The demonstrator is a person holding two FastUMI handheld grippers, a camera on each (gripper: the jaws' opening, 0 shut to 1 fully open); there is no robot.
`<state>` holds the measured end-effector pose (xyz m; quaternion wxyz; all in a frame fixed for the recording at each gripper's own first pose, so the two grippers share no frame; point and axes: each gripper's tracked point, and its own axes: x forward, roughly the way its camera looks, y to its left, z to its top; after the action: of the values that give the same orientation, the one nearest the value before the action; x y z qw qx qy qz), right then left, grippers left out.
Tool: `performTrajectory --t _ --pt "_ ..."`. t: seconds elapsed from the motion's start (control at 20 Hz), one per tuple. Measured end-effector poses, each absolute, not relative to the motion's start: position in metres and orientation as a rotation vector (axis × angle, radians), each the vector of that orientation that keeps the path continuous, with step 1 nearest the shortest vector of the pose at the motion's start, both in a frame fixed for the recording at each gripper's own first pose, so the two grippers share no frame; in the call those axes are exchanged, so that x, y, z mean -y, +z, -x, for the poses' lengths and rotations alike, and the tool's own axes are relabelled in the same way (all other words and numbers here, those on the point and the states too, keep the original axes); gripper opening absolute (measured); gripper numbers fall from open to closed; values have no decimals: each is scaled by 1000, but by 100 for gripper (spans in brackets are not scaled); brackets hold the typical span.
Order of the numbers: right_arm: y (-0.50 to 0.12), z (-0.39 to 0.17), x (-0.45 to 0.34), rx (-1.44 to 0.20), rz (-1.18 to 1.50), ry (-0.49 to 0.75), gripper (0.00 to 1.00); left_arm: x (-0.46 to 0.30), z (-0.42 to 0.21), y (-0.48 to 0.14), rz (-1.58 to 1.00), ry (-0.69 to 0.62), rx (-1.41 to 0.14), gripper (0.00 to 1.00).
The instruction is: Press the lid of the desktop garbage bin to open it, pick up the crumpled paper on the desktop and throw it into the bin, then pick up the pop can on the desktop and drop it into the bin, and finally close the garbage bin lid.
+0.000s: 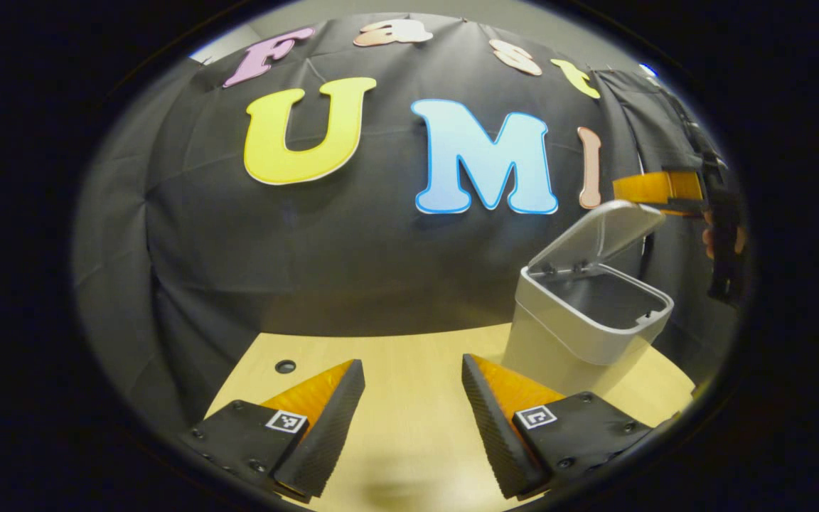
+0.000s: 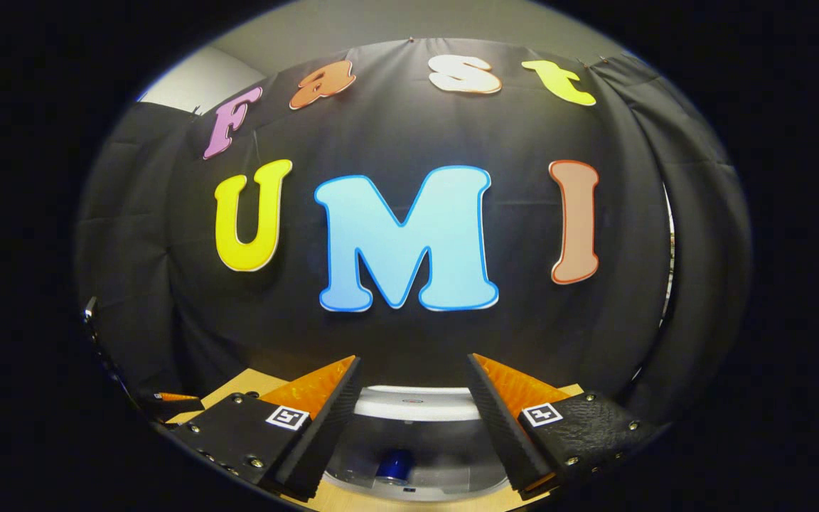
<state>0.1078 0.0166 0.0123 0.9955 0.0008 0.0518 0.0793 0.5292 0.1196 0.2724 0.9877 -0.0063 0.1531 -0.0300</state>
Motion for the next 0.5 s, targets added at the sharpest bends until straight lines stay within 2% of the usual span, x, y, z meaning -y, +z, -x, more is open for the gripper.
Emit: performTrajectory --t 0.25,0.5 --pt "-40 -96 -23 -209 -9 162 93 -121 -527 271 15 -59 -311 92" --pt "-64 -90 -22 -248 -6 166 94 -124 -528 268 15 -55 -319 93"
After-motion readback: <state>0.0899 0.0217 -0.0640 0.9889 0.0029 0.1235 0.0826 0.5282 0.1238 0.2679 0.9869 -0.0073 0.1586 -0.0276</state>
